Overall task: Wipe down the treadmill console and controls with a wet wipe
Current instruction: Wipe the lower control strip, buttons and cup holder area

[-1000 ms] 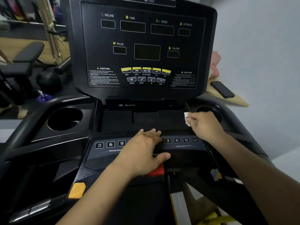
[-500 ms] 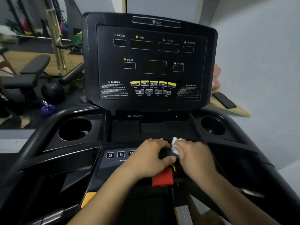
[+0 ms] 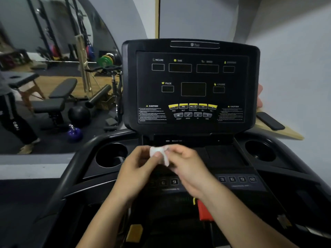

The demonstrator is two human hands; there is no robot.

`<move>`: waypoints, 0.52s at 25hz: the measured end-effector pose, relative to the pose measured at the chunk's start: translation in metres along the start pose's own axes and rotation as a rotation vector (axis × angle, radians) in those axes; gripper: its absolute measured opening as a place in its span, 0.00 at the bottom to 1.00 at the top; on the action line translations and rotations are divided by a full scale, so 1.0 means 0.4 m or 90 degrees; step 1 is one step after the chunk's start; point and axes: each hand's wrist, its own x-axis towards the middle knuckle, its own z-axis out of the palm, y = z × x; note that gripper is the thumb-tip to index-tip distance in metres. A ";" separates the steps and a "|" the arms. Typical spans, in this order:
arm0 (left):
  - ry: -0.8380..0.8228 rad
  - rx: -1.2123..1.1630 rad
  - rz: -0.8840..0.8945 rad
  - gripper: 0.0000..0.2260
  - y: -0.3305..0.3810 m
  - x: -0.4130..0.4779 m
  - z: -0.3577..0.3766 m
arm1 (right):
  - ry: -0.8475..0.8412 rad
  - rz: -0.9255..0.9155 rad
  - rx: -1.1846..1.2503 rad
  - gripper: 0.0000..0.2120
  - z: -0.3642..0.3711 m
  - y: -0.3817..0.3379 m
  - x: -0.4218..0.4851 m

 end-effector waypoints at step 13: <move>0.100 -0.232 0.036 0.04 0.070 0.017 0.047 | -0.086 0.002 0.089 0.22 -0.094 -0.047 0.003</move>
